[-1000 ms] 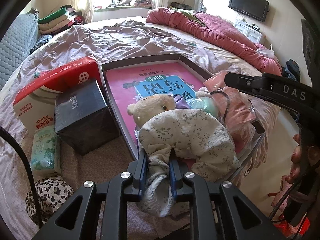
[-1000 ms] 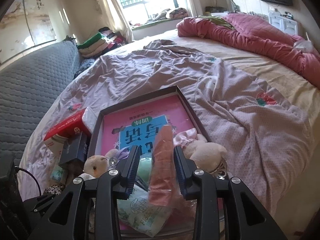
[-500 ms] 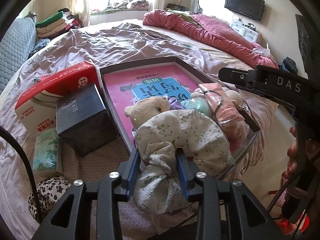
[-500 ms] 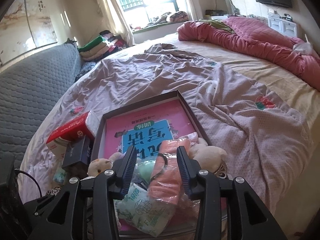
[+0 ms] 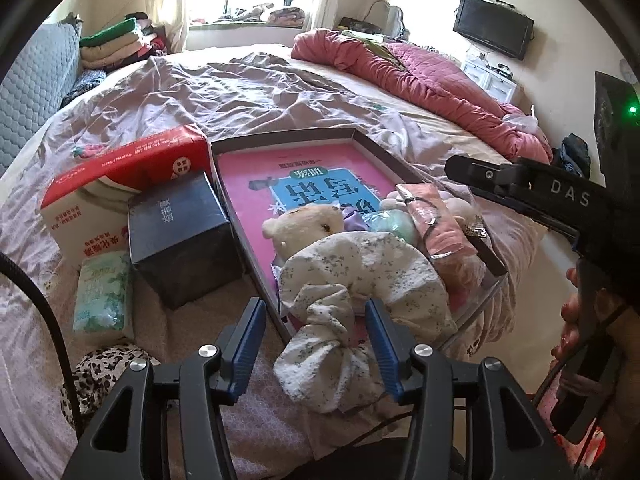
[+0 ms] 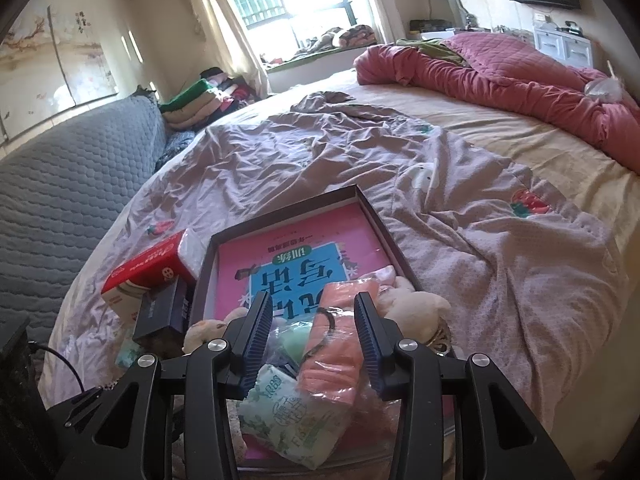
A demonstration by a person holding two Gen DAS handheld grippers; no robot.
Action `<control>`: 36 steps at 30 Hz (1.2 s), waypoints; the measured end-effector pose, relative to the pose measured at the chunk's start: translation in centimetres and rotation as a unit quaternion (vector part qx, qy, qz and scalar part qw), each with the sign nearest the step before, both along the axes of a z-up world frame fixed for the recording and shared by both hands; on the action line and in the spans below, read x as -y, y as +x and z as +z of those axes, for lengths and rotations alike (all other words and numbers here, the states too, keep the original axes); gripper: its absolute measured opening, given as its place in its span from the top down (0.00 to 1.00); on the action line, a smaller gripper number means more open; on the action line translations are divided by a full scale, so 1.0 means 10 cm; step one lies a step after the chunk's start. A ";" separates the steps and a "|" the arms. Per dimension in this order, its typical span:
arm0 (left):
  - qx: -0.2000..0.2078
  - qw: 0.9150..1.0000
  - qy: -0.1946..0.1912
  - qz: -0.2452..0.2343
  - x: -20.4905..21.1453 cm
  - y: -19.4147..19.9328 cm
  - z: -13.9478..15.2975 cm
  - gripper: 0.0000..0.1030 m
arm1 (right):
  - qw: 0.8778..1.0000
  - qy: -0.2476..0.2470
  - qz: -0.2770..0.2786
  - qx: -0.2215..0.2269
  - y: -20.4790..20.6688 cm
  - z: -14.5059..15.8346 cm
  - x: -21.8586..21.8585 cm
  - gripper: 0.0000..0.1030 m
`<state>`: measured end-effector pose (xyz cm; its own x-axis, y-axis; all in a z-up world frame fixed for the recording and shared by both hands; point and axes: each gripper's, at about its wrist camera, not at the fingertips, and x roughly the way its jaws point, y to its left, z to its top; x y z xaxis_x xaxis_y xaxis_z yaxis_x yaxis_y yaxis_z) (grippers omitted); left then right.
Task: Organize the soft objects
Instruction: 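Move both open tools back toward the pile beside the tray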
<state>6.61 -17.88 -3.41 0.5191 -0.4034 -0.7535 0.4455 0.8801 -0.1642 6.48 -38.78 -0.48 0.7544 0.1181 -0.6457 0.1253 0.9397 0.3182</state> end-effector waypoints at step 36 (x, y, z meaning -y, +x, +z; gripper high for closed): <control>0.024 0.998 0.010 0.055 -0.33 -0.26 0.65 0.29 | 1.000 0.006 0.007 0.013 -0.25 0.33 -0.01 0.41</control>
